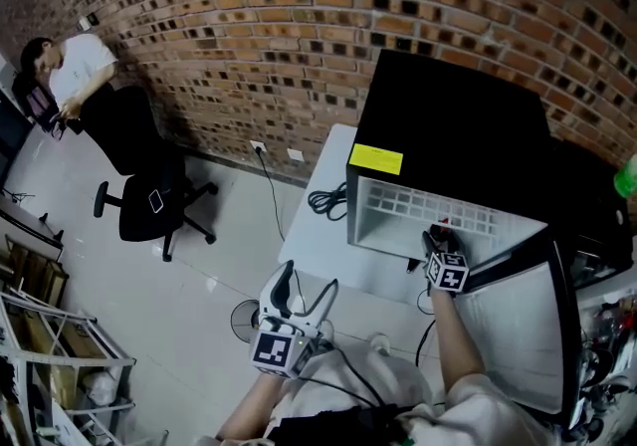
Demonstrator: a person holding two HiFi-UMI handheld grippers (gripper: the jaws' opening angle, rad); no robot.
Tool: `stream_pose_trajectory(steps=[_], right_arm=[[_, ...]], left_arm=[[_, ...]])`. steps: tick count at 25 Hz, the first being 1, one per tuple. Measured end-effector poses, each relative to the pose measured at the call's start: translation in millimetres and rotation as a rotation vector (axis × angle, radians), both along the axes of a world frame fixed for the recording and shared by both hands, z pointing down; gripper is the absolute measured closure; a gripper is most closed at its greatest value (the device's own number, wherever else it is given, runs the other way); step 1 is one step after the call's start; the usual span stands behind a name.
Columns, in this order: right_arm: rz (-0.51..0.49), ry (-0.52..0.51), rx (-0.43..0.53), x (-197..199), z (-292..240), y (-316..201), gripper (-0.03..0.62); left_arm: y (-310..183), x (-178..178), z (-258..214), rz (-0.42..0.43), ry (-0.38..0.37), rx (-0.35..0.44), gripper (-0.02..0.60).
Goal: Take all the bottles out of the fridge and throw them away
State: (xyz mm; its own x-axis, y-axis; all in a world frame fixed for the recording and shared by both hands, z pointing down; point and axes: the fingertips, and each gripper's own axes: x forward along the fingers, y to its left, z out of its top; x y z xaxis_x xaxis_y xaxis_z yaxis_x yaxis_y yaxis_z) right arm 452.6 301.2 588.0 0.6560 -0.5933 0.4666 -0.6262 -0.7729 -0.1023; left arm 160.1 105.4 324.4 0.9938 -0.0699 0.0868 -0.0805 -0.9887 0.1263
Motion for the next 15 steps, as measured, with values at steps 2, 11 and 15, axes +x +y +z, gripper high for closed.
stream_pose_trajectory(steps=[2, 11, 15], right_arm=[[-0.027, 0.018, 0.009, -20, -9, 3, 0.273], [-0.148, 0.066, 0.116, -121, -85, 7, 0.273], [-0.224, 0.06, 0.145, -152, -112, -4, 0.272]], left_arm=[[5, 6, 1, 0.026, 0.001, -0.003, 0.218], [31, 33, 19, 0.121, 0.001, 0.001, 0.218], [31, 34, 31, 0.134, 0.0, 0.044, 0.218]])
